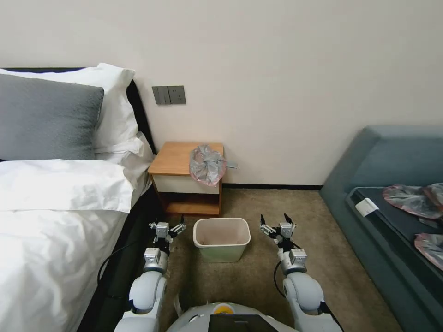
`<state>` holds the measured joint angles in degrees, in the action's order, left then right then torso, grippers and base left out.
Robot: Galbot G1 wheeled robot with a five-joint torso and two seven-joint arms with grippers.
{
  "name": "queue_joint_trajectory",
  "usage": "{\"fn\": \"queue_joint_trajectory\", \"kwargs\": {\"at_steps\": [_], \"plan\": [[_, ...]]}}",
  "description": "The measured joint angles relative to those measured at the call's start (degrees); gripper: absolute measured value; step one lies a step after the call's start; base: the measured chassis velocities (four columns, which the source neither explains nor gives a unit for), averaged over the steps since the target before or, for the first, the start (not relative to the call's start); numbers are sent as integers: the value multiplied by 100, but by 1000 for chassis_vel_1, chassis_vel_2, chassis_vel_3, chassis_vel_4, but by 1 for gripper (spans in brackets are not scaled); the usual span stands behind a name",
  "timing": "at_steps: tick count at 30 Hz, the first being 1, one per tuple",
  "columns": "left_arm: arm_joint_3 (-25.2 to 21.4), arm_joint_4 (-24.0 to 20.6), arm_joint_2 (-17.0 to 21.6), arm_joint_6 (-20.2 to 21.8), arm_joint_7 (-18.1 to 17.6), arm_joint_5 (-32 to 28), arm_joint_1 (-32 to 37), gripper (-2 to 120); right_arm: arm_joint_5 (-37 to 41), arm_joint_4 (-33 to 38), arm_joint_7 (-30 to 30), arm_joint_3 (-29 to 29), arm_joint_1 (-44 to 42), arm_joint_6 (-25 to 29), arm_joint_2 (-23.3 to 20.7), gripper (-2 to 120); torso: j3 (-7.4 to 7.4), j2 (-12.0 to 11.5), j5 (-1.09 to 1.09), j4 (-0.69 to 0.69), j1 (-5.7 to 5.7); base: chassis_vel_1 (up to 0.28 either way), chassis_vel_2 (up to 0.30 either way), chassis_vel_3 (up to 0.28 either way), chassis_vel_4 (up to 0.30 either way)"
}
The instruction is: Pick up the garbage bag from the table and place it over the trash can.
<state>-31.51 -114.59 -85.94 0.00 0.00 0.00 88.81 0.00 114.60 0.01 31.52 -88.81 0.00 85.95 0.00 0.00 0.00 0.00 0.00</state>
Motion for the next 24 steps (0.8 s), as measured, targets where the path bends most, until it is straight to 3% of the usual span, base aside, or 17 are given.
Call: {"fn": "queue_joint_trajectory", "kwargs": {"at_steps": [24], "plan": [[0, 0, 0, 0, 0, 0, 0, 100, 0, 0, 0, 0, 0, 0, 0, 100, 0, 0, 0, 0, 0, 0, 0, 0, 0]]}}
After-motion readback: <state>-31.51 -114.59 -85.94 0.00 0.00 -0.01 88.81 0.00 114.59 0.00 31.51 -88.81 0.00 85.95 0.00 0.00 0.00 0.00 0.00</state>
